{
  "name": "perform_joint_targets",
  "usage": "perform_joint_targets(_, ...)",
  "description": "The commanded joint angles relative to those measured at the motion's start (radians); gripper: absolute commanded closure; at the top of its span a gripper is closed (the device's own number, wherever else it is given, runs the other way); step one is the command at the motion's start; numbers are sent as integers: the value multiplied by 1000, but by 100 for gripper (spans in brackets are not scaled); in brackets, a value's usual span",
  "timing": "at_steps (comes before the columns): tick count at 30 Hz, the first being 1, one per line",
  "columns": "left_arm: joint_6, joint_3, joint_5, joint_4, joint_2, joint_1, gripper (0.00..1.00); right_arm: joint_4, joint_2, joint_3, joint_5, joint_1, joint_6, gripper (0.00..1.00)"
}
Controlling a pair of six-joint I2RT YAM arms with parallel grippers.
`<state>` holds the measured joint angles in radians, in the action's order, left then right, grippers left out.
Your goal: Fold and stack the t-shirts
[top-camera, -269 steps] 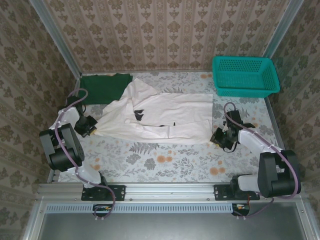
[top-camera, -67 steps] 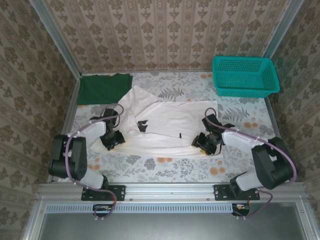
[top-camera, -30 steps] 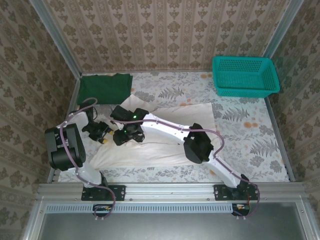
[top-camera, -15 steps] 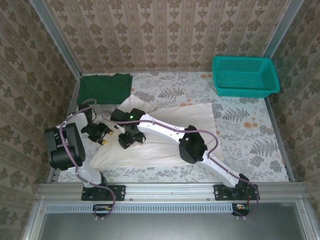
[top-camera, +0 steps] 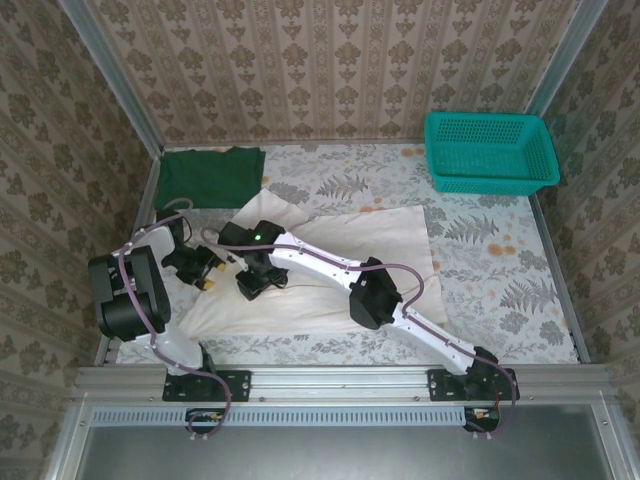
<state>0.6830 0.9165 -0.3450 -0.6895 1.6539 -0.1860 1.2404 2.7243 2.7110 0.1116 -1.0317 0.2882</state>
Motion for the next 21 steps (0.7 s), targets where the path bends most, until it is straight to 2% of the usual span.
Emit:
perform_joint_targets(1, -24, -23, 18, -6, -2, -10, 55, 47, 20, 36, -8, -1, -8, 65)
perform_joint_targets(6, -26, -26, 27, -3, -5, -10, 56, 54, 10, 49, -4, 7, -8, 86)
perform_joint_targets(9, -24, -42, 41, 4, -21, -9, 56, 50, -6, 49, -1, 17, -6, 95)
perform_joint_targets(13, -22, -84, 78, 27, -63, -8, 59, 44, -37, 49, -2, 34, 0, 100)
perform_joint_targets(21, -36, -172, 169, 73, -132, 13, 62, 54, -80, 49, -38, 89, 35, 100)
